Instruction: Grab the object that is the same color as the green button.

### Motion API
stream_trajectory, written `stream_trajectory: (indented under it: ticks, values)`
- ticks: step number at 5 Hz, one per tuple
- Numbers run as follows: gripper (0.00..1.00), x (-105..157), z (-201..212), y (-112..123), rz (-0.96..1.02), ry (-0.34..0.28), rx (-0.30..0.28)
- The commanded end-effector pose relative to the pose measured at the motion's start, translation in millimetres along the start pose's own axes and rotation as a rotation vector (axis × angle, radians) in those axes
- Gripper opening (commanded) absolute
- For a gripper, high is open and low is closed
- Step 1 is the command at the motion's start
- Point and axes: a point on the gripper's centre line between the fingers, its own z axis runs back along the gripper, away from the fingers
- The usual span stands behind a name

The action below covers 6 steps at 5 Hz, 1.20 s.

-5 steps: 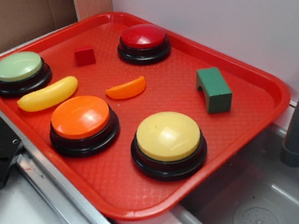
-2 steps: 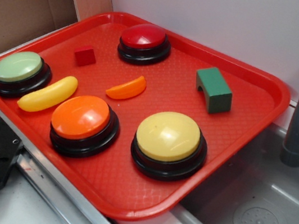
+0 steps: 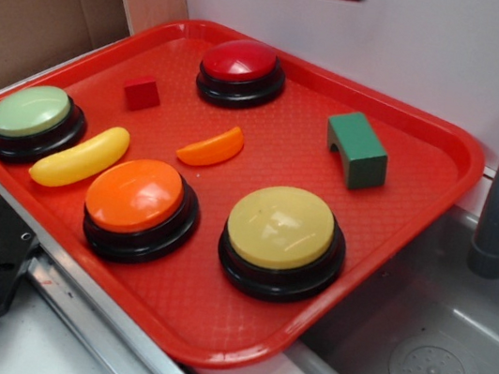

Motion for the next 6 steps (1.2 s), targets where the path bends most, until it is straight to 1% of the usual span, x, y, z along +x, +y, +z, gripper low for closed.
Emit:
stream_trajectory:
  ticks: [1, 2, 3, 5, 6]
  values:
    - [1.0, 34, -32, -2, 0.24, -0.067, 0.081]
    - [1.0, 31, -50, 8, 0.35, -0.092, 0.159]
    - [1.0, 38, -70, 8, 0.375, -0.097, 0.143]
    - [1.0, 57, -108, -13, 0.31, -0.111, 0.073]
    - [1.0, 58, -125, -10, 0.323, -0.095, 0.048]
